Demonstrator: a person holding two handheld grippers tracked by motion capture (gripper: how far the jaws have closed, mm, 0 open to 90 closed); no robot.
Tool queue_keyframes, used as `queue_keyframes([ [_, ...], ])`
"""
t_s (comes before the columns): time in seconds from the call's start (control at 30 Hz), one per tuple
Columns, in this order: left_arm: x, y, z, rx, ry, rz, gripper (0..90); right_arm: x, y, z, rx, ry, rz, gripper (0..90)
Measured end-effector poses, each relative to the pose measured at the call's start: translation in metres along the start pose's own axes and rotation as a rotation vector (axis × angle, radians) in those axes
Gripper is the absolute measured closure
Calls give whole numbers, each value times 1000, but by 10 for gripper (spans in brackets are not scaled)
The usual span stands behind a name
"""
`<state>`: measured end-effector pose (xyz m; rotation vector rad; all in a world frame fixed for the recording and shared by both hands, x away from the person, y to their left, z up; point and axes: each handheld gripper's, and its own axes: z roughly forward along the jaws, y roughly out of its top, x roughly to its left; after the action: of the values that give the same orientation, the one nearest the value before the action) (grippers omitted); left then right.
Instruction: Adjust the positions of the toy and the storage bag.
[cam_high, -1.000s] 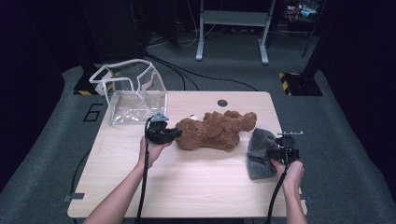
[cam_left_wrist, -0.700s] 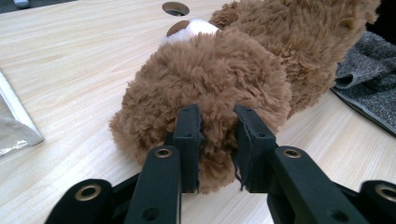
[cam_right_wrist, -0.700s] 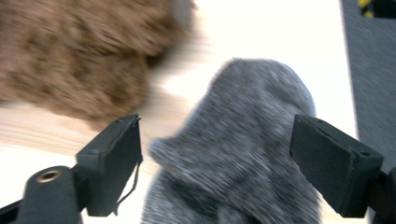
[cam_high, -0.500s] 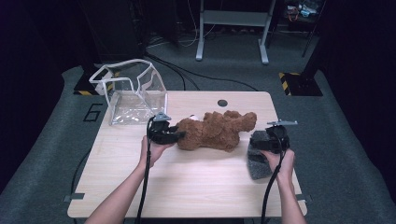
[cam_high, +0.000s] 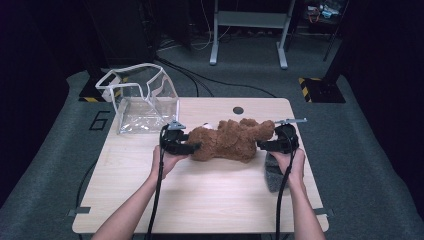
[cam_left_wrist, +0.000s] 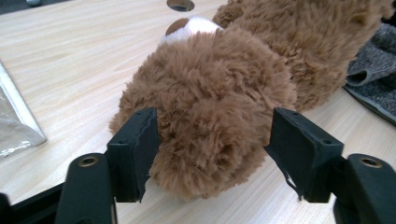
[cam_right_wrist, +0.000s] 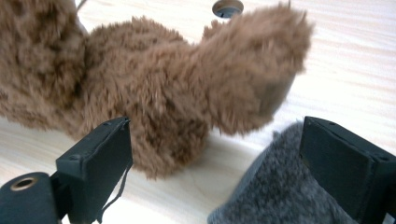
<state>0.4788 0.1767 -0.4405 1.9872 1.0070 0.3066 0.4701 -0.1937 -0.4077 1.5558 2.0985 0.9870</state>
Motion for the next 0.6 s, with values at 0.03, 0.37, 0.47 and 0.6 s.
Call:
queue_keyframes([
  [0.03, 1, 0, 1, 9, 4, 4, 350, -1, 3, 1, -1, -4, -5, 95],
  [0.37, 6, -3, 12, 63, -12, 7, 553, -12, 29, 27, 56, 8, 38, 236],
  [0.47, 6, -5, 15, 74, -14, 8, 626, -12, 29, 35, 90, 15, 53, 351],
  [0.6, 4, -4, 15, 76, 5, 30, 715, -14, 26, 42, 92, 31, 53, 559],
])
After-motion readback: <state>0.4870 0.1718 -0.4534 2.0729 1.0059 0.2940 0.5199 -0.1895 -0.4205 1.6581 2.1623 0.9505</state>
